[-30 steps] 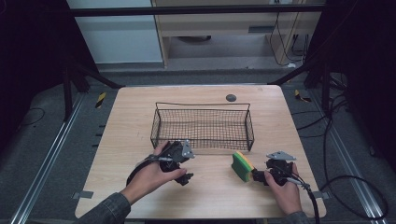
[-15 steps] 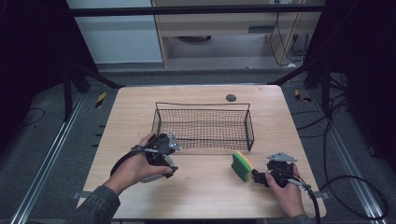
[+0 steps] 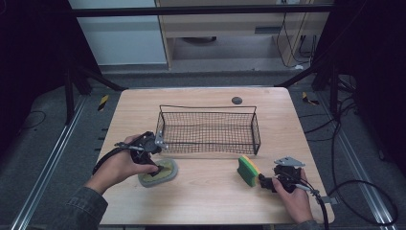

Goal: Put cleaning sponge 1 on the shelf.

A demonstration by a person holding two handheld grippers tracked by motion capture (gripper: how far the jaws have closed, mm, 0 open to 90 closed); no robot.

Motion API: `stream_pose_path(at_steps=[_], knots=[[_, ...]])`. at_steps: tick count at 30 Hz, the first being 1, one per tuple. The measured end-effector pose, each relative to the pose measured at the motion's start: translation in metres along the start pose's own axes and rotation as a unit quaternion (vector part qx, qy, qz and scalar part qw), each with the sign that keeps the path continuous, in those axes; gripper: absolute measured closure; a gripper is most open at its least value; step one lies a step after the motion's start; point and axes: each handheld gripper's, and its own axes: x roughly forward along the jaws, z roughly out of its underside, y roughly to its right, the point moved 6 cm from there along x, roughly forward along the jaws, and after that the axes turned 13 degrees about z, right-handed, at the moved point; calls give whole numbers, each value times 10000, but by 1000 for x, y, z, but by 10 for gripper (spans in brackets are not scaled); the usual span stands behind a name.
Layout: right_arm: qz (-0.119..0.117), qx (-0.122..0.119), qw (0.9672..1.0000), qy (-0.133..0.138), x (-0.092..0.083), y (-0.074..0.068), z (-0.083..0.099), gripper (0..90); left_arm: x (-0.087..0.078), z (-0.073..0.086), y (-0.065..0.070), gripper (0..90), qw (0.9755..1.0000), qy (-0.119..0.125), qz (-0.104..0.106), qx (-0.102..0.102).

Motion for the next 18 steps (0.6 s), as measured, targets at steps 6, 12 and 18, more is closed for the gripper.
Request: stream_pose_path(at_steps=[6, 12, 18], knots=[[6, -39, 10000, -2, 0, 1, 1, 4, 2, -2, -6, 253, 9999, -99, -68, 3], [-3, -50, 10000, -4, 0, 1, 0, 5, 5, -4, -4, 322, 9996, -256, 50, 79], [-11, -53, 10000, -4, 0, 1, 0, 4, 9, -2, -2, 459, 9981, -497, 226, 278]])
